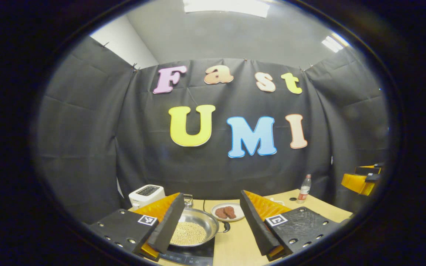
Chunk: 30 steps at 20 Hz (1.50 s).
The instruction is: First push the handle of the pot to place it horizontally, then grasp the pot with both hands and set it on the induction cooktop.
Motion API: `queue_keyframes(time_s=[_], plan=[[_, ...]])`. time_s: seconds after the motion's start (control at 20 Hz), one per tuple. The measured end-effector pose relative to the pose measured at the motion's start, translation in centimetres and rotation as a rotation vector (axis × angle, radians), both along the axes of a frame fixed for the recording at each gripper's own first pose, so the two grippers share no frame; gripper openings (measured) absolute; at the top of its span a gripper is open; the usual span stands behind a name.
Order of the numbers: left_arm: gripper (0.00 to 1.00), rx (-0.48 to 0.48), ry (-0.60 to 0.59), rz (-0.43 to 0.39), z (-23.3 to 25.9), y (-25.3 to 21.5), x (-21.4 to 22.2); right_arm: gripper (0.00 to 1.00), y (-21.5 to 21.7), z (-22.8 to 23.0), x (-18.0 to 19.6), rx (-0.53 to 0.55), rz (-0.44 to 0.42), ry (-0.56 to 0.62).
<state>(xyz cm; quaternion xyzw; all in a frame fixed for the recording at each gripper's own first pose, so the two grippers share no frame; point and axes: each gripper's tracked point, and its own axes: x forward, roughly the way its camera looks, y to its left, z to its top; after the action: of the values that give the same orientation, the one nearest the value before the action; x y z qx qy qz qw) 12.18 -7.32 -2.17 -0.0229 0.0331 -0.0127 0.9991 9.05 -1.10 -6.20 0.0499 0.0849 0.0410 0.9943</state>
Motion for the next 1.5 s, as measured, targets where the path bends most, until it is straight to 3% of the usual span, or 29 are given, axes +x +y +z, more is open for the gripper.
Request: queue_keyframes(time_s=[0.05, 0.2, 0.25, 0.3, 0.65, 0.75, 1.05, 1.2, 1.5], plan=[[0.88, 0.007, -0.015, 0.002, 0.7, -0.4, -1.0, 0.97, -0.5, 0.2, -0.7, -0.012, 0.000, -0.014], [0.88, 0.017, -0.043, 0.011, 1.8, -0.8, -3.3, 0.97, -1.3, 1.2, -3.3, -0.051, 0.015, -0.041], [0.88, 0.009, -0.049, 0.012, 2.1, -0.8, -4.1, 0.92, -1.4, 1.6, -3.9, -0.057, 0.017, -0.051], [0.88, -0.001, -0.054, 0.012, 2.5, -0.9, -4.8, 0.97, -1.4, 2.0, -4.4, -0.060, 0.016, -0.063], [0.88, -0.007, -0.050, 0.007, 2.6, 1.1, -9.2, 0.92, -0.4, 3.7, -7.7, -0.037, -0.008, -0.083], [0.90, 0.004, -0.051, 0.006, 2.9, 2.1, -10.1, 0.97, -0.1, 4.1, -8.4, -0.030, -0.024, -0.085], [0.88, 0.031, -0.089, 0.009, 4.5, 4.3, -12.7, 0.97, 1.4, 5.1, -11.7, -0.068, -0.018, -0.099], [0.88, 0.030, -0.100, -0.001, 5.0, 4.1, -13.8, 0.93, 1.5, 5.1, -12.9, -0.074, -0.017, -0.096], [0.88, 0.018, -0.111, -0.014, 5.5, 3.0, -15.0, 0.98, 0.7, 5.5, -14.5, -0.079, -0.028, -0.093]])
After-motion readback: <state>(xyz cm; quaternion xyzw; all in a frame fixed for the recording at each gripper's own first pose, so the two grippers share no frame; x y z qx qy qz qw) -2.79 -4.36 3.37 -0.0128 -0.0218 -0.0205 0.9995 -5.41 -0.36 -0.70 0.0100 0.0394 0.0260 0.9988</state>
